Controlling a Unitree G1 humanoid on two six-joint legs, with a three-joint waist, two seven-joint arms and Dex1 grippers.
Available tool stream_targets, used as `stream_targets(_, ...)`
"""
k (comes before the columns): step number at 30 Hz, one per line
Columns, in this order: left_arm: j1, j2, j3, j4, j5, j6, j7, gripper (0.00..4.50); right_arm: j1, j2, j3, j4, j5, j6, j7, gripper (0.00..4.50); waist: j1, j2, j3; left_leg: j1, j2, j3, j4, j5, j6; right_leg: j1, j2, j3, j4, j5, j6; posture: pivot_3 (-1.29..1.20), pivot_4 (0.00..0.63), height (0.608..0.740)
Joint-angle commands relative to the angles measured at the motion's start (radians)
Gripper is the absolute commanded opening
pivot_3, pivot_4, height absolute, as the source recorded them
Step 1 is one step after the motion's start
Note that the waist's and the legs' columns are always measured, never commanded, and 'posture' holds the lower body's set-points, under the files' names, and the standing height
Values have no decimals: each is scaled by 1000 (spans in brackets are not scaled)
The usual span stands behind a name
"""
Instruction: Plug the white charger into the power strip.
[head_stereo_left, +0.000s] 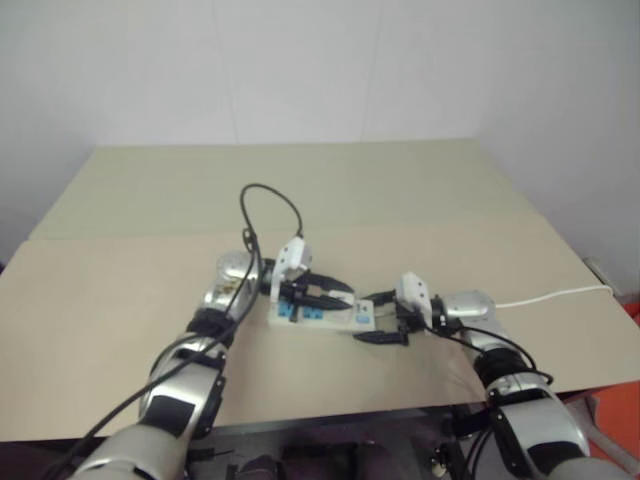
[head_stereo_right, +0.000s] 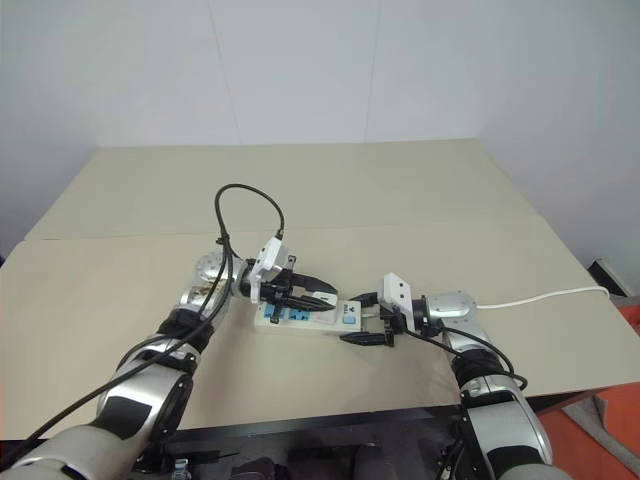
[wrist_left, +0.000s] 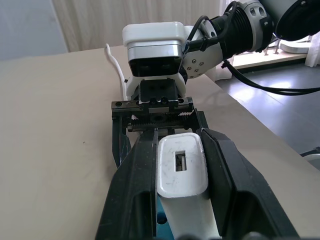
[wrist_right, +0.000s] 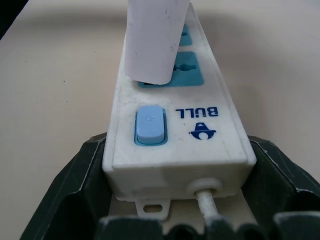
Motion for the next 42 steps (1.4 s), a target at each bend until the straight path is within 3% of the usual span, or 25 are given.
stream_targets(1, 33, 20, -28, 21, 59, -24, 18, 1041, 25, -2, 24, 4, -30, -7, -1, 3424, 0, 0, 0, 0, 0, 0, 0, 0, 0, 0, 0, 0, 0, 0, 0, 0, 150, 740)
stream_targets(7, 54, 37, -66, 54, 122, -88, 78, 1041, 23, -5, 27, 7, -29, -9, -1, 3424, 2, 0, -4, 4, 0, 0, -2, 0, 0, 4, -1, 0, 0, 0, 0, 0, 150, 740)
stream_targets(13, 56, 48, -93, 95, 156, -125, 104, 1041, 18, -8, 30, 11, -34, -12, 2, 3424, 7, 0, -7, 19, 0, 0, -10, 0, 0, 18, -1, 1, -5, 0, 0, 0, 150, 740)
stream_targets(34, 70, 66, -112, 98, 150, -97, 117, 1041, 18, -7, 36, 15, -38, -14, -15, 3424, 11, -1, -19, 23, 0, 0, -14, 0, 0, 20, 0, 1, -6, -1, -1, 0, 150, 740)
stream_targets(38, 89, 66, -117, 98, 156, -202, 114, 1041, 19, -8, 36, 13, -38, -13, -15, 3424, 12, -2, -21, 24, 0, 0, -14, 0, 0, 20, 0, 1, -6, -2, -1, 0, 150, 740)
stream_targets(41, 90, 59, -108, 95, 132, -177, 104, 1041, 21, -9, 36, 10, -37, -12, -13, 3424, 12, -2, -22, 24, 1, 0, -14, 0, 0, 20, -1, 2, -6, -2, -1, 0, 150, 740)
stream_targets(42, 89, 58, -107, 96, 131, -174, 104, 1390, 21, -9, 36, 11, -37, -13, -13, 3424, 12, -2, -22, 24, 1, 0, -14, 0, 0, 20, -1, 2, -6, -2, -2, 0, 150, 740)
